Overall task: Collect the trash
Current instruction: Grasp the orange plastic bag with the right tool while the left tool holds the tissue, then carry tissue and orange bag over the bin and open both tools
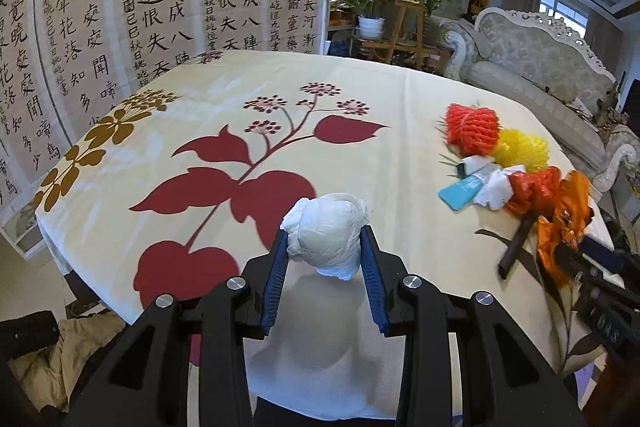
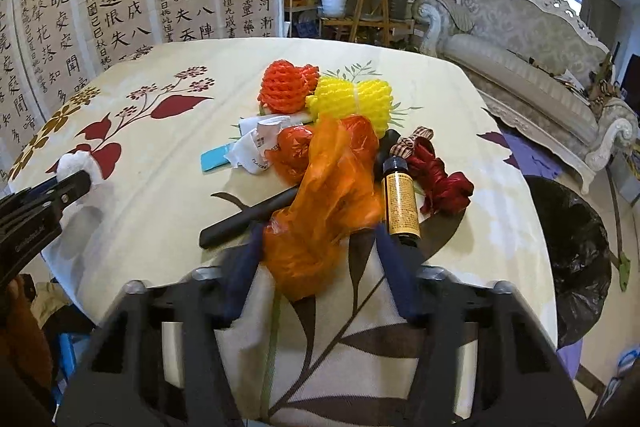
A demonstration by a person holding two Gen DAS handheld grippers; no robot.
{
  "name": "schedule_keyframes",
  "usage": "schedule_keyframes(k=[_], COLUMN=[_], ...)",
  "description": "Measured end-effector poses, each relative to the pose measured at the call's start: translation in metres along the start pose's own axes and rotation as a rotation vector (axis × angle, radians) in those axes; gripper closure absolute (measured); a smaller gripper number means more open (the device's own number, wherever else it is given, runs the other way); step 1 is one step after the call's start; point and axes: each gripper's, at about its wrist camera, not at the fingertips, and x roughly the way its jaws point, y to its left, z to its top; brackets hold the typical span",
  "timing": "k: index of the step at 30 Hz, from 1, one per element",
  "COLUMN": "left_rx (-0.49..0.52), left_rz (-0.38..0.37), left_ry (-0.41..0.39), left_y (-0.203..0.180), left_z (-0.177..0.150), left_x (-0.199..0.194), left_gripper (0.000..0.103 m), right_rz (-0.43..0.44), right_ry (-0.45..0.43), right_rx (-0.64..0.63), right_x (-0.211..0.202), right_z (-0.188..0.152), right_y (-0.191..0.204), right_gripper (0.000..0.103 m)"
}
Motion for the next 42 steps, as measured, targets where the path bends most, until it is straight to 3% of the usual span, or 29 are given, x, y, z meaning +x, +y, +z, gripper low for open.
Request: schedule_keyframes(k=[5, 15, 23, 31, 42], left_rx=[0.030, 0.071, 0.085, 0.133, 0.242], left_rz=[-0.041, -0.068, -0.093, -0.168, -0.340], left_ry=[-0.016, -0.039, -0.045, -0.063, -0.085], left_y=[-0.020, -0.046, -0.058, -0.090, -0.177], left_z=[0.001, 0.010, 0.012, 0.012, 0.016], left_x=[-0.007, -0.012, -0.014, -0.016, -0.023], left_gripper=[0.066, 0.066, 0.066, 0.066, 0.066], right_rz=[-0.001, 0.015, 0.015, -0.073, -0.251], right_ry=[-0.024, -0.039, -0.105, -0.145, -0.167], right_rx=[0.016, 0.054, 0.030, 0.078, 0.218], right_x=[-0.014, -0.018, -0.038, -0.052, -0.067], right_z=[0.001, -0.003, 0.005, 0.006, -0.009], right_y=[-0.013, -0.031, -0.031, -0.065, -0.150], right_gripper=[0.088, 0.089, 0.089, 0.089, 0.089])
